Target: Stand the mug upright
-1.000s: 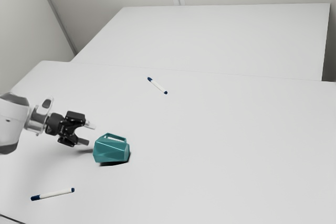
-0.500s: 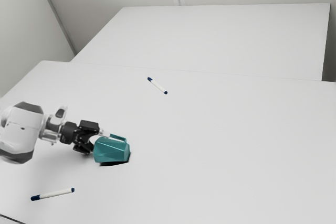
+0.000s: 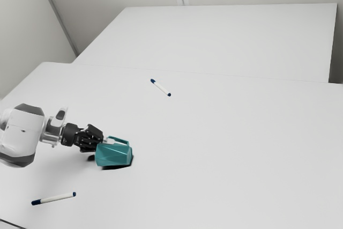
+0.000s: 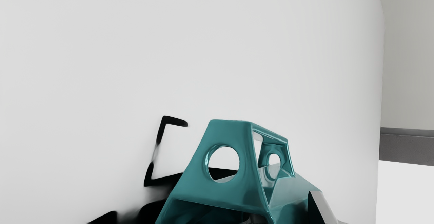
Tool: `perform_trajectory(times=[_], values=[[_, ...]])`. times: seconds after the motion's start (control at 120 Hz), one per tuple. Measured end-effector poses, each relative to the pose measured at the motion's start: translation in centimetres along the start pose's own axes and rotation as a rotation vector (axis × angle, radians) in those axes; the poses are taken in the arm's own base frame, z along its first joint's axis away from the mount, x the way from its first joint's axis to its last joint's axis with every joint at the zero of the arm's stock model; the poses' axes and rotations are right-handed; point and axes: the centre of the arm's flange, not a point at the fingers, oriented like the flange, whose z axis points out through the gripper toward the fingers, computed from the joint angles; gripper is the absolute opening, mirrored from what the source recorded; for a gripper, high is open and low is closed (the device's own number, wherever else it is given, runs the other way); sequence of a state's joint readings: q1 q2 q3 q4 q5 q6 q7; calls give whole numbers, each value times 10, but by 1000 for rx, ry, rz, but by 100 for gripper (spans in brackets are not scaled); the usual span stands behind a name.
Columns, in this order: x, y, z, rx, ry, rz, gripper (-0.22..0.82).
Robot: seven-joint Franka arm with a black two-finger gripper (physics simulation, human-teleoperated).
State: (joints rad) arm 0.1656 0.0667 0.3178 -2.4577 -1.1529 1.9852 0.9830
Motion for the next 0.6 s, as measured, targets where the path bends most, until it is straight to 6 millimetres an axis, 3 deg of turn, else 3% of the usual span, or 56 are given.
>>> perform_trajectory(times=[0.1, 0.4, 0.5, 0.6], values=[[1, 3, -1, 3, 3, 9, -12], [12, 39, -17, -78, 17, 77, -17], [30, 75, -38, -60, 33, 169, -18], [70, 134, -44, 58, -49, 355, -18]])
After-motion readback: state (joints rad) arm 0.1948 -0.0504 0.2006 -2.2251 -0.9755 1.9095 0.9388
